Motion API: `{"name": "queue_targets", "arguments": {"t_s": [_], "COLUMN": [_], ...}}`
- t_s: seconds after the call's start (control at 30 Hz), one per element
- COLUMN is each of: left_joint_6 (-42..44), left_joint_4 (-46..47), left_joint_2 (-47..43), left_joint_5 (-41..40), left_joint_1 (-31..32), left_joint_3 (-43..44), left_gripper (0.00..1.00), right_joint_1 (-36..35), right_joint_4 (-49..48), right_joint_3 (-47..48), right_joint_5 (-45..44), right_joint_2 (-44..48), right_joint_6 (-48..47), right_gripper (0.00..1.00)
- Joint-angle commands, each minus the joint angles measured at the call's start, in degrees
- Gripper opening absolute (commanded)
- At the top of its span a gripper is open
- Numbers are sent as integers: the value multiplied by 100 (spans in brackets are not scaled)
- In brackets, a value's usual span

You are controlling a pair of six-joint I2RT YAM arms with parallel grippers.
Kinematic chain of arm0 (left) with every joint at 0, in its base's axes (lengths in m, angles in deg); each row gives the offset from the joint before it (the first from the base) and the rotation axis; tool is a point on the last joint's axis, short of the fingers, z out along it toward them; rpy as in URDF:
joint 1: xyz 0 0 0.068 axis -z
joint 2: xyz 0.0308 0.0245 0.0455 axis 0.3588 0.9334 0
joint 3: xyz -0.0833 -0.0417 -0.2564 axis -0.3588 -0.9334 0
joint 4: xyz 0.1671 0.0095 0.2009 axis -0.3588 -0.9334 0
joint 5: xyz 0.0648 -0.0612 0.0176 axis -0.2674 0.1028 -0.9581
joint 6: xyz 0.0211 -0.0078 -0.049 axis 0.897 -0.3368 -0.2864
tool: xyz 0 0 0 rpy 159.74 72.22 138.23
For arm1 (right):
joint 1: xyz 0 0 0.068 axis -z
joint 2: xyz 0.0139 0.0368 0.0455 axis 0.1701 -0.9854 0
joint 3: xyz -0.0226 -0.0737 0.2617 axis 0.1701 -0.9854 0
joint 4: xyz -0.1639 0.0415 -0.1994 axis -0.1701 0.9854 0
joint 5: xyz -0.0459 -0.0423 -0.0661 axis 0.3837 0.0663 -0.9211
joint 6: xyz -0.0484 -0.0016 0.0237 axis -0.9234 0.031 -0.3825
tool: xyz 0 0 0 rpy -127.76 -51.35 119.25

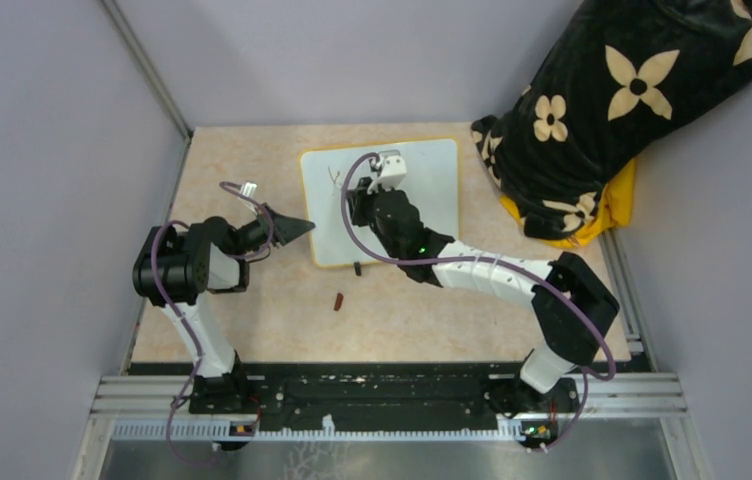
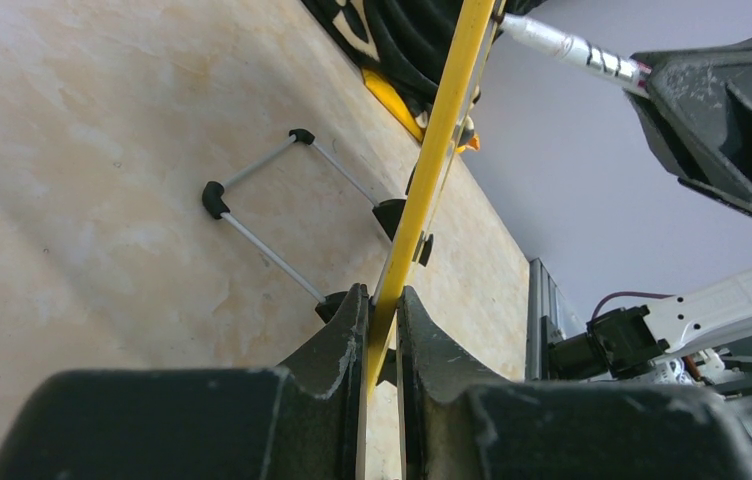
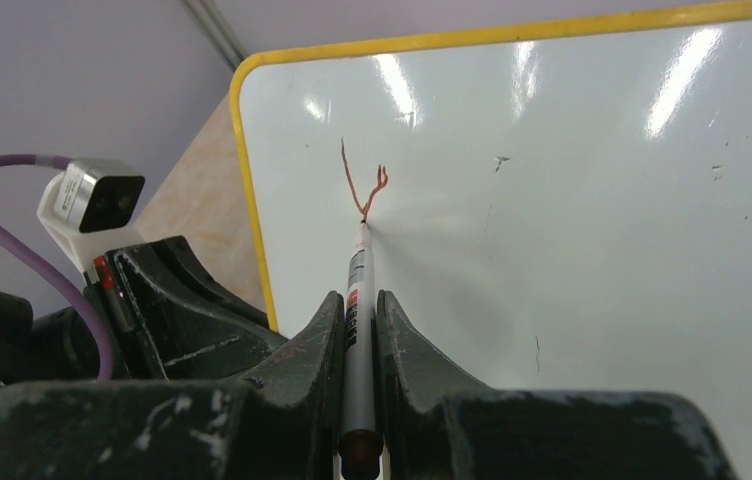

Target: Write a sentence on the whiteboard

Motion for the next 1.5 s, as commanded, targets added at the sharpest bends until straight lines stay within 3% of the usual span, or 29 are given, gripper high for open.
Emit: {"name": "queue_targets", "arguments": {"t_s": [0.0,0.43,1.0,1.13,1.4,1.47], "left_joint_6": [-67,-58,-85,-160,-249,-313], "left_joint_4": [1405,1405,1401,1414,1416,1416], "left_joint_2": [-62,-81,-4,-105,-378,-494], "left_joint_5": [-6,-21,62,60,-73,-141], "left_joint_1": [24,24,24,24,-11,-73], "left_joint_3": [-51,-59,-37,1,-20,-45], "left_gripper": [0,0,1,31,54,70], "right_joint_1": [-88,-201,105,112,107,111], "right_joint_4": [-39,81,-301,-343,-322,-287], "right_joint_3": [-154,-281,-164,-227,-556,-645], "right_joint_5": [97,165,-208,-123,231,338], "right_joint_2": [-9,5,813,899,1530,1742], "right_joint_6": [94,166,-200,-225,-224,-261], "right_gripper": [0,0,0,0,0,0]}}
